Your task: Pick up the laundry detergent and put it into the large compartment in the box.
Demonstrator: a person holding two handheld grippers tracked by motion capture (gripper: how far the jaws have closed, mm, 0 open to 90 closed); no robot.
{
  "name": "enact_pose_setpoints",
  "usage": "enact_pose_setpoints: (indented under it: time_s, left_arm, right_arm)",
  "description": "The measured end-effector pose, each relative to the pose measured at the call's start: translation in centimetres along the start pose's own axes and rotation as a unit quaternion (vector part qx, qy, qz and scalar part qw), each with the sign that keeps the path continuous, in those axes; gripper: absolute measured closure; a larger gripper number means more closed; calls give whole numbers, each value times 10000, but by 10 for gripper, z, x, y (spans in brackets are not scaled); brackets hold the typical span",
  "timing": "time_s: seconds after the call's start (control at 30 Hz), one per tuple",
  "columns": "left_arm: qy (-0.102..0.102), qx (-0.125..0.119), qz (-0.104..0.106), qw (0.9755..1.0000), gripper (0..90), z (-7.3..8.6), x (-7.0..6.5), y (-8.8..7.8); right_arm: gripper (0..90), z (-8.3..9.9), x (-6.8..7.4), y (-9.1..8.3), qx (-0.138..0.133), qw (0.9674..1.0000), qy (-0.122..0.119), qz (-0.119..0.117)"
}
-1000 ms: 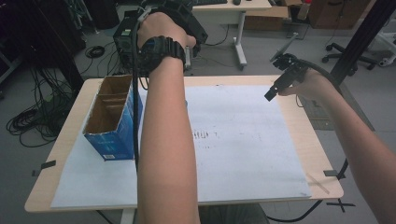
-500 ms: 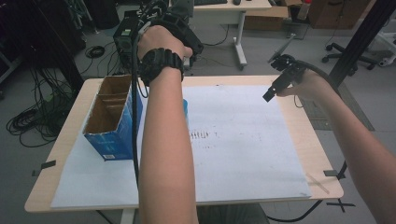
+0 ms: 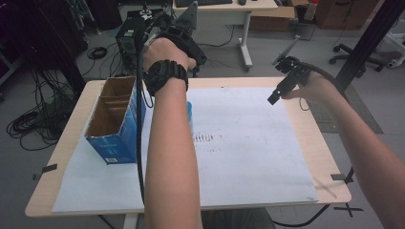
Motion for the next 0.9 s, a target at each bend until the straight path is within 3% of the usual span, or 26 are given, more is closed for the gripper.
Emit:
enact_pose_setpoints:
  time_s: [0.53,0.9]
  left_arm:
    - [-24,118,73,9999,50,12,-2,20]
    - [-48,250,-8,9997,52,21,-2,33]
  right_arm:
    - [144,0,2,3,16,10000,-2,7]
    - [143,-1,4,4,18,10000,-34,3]
Point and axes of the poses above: each handheld gripper's, and its own axes: y roughly forward along the jaws, z roughly out of its underside, x roughly to its left, the point moved 10 cm from there along y, roughly forward along the jaws, and after that the axes turned 14 degrees about -x, right-handed, at the moved point
